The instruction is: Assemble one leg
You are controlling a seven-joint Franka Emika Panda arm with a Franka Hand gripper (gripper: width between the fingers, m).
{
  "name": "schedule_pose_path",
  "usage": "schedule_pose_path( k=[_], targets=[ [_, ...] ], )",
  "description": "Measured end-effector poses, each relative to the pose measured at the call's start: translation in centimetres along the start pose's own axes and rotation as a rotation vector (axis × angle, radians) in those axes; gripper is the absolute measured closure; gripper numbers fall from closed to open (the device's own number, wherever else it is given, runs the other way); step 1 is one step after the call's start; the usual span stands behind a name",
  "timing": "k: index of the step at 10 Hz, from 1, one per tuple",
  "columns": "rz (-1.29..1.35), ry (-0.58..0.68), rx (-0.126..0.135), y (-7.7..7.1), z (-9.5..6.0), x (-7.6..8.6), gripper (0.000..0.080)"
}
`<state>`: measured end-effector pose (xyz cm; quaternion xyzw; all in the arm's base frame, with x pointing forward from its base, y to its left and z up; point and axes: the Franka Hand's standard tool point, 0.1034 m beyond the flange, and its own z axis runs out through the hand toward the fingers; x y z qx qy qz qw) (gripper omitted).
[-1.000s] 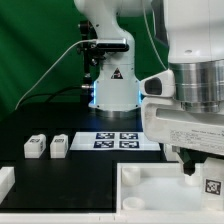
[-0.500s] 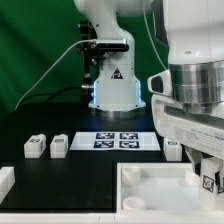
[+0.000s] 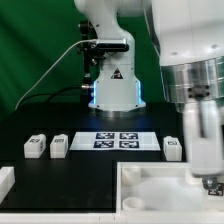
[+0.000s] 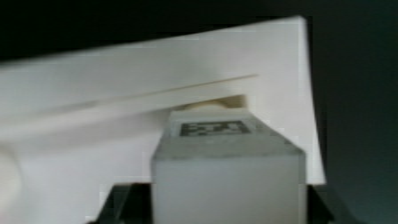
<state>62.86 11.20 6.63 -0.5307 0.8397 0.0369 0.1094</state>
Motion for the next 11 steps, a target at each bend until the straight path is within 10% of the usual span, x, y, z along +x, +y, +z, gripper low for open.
schedule_pose_path(
  k=[4, 6, 7, 11],
  targets=[
    [0.107, 0.022, 0.033, 0.0, -0.1, 0.5, 0.0492],
    [0.081, 0.024, 0.032, 0.1, 0.0, 0.5, 0.0420],
    [0.080, 0.024, 0.033, 0.2, 0.0, 0.4, 0.0239],
    [0.057, -0.011, 0.057, 2.7, -2.2, -1.8, 0.0153]
  ],
)
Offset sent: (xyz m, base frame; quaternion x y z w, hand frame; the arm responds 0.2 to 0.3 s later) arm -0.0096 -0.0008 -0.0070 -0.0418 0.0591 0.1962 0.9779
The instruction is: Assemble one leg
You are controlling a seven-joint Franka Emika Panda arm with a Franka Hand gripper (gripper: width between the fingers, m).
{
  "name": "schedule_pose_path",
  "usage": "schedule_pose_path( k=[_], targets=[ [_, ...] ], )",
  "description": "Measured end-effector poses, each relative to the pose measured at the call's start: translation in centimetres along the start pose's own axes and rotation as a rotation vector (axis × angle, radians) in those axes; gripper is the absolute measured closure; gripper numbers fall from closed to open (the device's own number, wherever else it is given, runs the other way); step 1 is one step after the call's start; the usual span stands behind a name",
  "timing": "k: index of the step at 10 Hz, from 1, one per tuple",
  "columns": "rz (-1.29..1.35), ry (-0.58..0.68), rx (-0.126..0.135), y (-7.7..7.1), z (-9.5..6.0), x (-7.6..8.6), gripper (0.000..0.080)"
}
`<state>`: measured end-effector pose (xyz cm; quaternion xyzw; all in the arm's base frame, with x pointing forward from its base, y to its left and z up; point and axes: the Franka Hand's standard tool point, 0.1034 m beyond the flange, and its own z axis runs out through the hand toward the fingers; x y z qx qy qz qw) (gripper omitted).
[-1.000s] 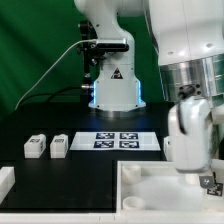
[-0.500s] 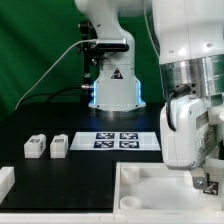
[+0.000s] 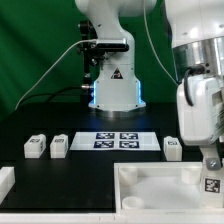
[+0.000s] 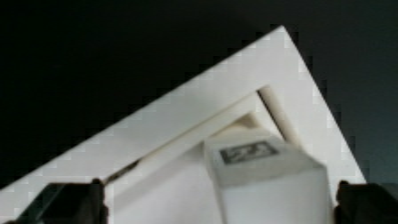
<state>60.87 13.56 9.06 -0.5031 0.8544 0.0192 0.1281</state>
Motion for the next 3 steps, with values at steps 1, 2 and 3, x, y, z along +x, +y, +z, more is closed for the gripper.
schedule_pose_path(
  k=[1, 2, 3],
  targets=[
    [-0.007, -0.003, 0.000, 0.08, -0.14, -0.24, 0.0153],
    [-0.010, 0.001, -0.001, 0.07, 0.03, -0.06, 0.0151],
    [-0.010, 0.001, -0.001, 0.07, 0.05, -0.07, 0.0151]
  ],
)
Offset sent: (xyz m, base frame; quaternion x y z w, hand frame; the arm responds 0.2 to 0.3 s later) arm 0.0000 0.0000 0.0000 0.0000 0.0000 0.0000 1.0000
